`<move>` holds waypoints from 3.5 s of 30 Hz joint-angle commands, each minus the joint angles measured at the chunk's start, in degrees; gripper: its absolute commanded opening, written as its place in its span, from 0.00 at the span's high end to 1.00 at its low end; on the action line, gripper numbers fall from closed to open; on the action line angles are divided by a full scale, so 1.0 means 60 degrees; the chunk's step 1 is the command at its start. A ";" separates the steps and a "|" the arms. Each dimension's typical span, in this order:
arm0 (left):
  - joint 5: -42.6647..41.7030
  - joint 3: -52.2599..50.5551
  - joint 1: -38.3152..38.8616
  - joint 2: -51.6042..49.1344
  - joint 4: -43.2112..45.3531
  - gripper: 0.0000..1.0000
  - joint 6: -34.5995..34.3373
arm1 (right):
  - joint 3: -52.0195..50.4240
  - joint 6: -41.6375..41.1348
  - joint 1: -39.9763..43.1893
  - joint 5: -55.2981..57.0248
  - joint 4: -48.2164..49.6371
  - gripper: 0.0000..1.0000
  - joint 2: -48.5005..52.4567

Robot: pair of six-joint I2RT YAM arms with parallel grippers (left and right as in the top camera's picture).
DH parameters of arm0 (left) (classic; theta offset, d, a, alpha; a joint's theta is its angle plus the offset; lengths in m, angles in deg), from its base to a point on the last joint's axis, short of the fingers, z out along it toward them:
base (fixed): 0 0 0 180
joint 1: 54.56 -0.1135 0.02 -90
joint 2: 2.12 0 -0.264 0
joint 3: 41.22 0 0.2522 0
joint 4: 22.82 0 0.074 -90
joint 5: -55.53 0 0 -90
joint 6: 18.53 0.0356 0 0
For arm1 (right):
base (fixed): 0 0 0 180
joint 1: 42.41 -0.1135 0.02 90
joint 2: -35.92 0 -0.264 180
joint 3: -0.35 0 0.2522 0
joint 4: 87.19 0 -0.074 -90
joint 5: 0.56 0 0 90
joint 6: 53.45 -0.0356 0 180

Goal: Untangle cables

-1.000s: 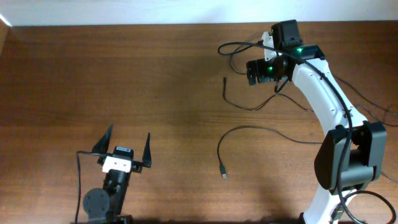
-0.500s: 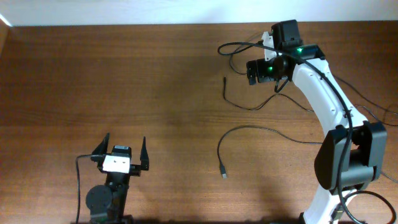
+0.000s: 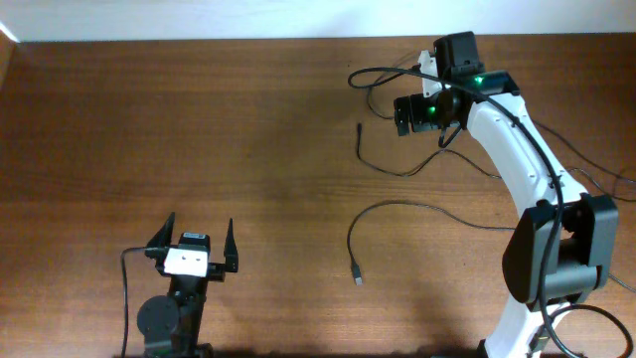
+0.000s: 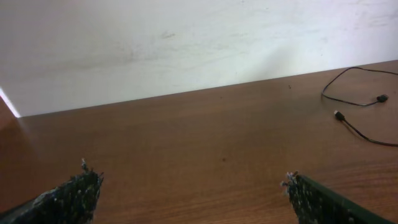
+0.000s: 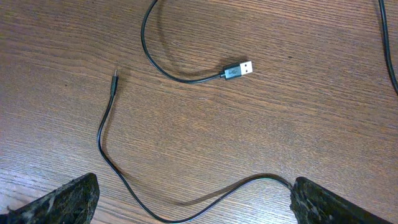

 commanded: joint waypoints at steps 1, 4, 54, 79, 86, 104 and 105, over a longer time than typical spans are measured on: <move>0.0138 -0.0022 0.0047 0.0091 -0.0076 0.01 0.0018 | -0.0033 0.0066 0.0018 0.0018 -0.0025 0.01 -0.0284; 0.0138 -0.0022 0.0047 0.0091 -0.0076 0.01 0.0018 | -0.0033 -0.0051 -0.0062 0.0007 -0.0033 0.01 -0.0291; 0.0138 -0.0022 0.0047 0.0091 -0.0076 0.01 0.0015 | -1.5941 -0.0867 0.1778 0.1089 0.7071 0.01 -1.8768; 0.0138 -0.0022 0.0047 0.0091 -0.0076 0.01 0.0018 | -1.5941 0.0033 0.1759 0.0834 0.7038 0.01 -1.8764; 0.0138 -0.0022 0.0047 0.0091 -0.0076 0.01 0.0018 | -1.5941 -0.0226 0.1759 0.0838 1.1417 0.01 -1.8764; 0.0138 -0.0022 0.0047 0.0091 -0.0076 0.01 0.0018 | -1.5945 0.1202 0.1763 0.1118 0.7650 0.01 -1.8761; 0.0138 -0.0022 0.0047 0.0091 -0.0076 0.01 0.0015 | -1.5945 0.1636 0.1763 0.0718 0.7410 0.01 -1.8761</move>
